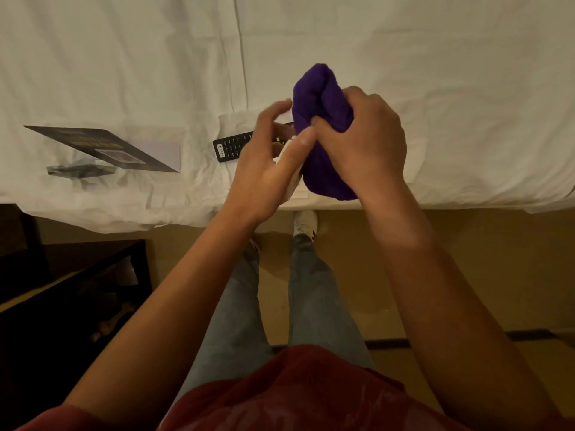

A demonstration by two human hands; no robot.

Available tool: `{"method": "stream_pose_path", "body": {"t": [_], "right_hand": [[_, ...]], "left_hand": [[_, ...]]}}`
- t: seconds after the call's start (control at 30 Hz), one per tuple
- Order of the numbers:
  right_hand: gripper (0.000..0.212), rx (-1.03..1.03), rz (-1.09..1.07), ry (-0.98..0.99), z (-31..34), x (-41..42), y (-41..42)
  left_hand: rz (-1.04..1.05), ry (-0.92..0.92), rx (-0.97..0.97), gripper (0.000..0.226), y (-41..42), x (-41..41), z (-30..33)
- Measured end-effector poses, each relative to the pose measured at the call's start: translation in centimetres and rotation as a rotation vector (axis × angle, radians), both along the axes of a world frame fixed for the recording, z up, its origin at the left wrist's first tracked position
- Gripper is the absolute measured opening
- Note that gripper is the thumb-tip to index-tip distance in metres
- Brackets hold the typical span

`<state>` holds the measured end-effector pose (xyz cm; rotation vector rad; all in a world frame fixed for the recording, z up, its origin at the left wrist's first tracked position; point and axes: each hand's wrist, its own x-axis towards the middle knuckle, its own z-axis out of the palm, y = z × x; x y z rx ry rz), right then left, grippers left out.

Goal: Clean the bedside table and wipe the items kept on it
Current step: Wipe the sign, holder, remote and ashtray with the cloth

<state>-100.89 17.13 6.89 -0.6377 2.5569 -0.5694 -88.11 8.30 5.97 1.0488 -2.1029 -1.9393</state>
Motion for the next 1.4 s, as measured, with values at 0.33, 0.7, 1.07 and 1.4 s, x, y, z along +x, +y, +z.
{"method": "stream_pose_path", "body": {"t": [0.33, 0.7, 1.07, 1.4], "right_hand": [[0.01, -0.542, -0.679, -0.843, 0.1, 2.2, 3.4], [0.014, -0.377, -0.344, -0.908, -0.1, 2.5, 4.7], [0.009, -0.632, -0.751, -0.676, 0.0, 4.0, 4.6], [0.009, -0.534, -0.661, -0.457, -1.5, 3.1, 3.2]], "left_hand": [[0.532, 0.069, 0.865, 0.045, -1.5, -1.6, 0.1], [0.248, -0.272, 0.424, 0.053, 0.1, -2.6, -0.7], [0.56, -0.198, 0.683, 0.027, 0.8, -2.5, -0.5], [0.361, -0.044, 0.656, 0.021, 2.8, -0.7, -0.8]]}}
